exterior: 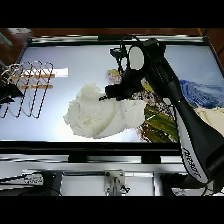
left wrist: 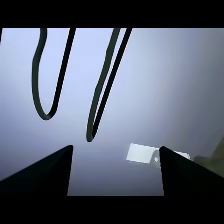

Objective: Fold the shirts.

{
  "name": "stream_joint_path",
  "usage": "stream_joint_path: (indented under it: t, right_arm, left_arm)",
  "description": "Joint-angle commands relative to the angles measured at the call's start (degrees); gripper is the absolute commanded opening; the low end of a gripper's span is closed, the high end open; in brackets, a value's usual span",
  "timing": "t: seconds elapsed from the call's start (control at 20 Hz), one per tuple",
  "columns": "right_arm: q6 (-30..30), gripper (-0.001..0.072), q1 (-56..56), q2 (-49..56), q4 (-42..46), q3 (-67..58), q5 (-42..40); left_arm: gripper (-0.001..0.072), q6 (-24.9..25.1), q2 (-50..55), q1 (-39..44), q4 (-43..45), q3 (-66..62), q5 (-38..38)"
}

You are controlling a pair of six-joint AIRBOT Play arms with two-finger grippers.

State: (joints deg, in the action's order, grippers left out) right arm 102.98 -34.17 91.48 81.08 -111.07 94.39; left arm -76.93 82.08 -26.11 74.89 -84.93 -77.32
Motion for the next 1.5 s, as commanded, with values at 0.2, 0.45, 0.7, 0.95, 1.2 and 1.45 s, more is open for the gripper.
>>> stream_joint_path:
  t: [0.2,0.45,0.7,0.95,1.2,1.45]
  right_arm:
    - [3.0,0.0075,0.0,0.0,0.2,0.0,-0.4]
    - [4.2,0.0075,0.0,0.0,0.2,0.0,-0.3]
    - [4.4,0.0076,0.0,0.0,0.2,0.0,-0.3]
    - [4.4,0.0075,0.0,0.0,0.2,0.0,-0.3]
    - [4.3,0.0076,0.0,0.0,0.3,0.0,-0.3]
    - [4.3,0.0075,0.0,0.0,0.3,0.0,-0.3]
  left_arm:
    - [0.0609,10.6,1.7,1.1,5.7,2.2,0.2]
    - [0.0604,12.6,1.5,1.1,5.6,12.4,5.0]
    - [0.0604,13.5,1.5,1.1,3.5,15.1,12.1]
    - [0.0532,13.9,2.0,1.1,2.4,16.7,13.3]
    - [0.0518,14.4,2.3,1.1,1.7,20.1,15.9]
    - [0.0517,14.8,3.3,1.2,0.8,21.0,19.3]
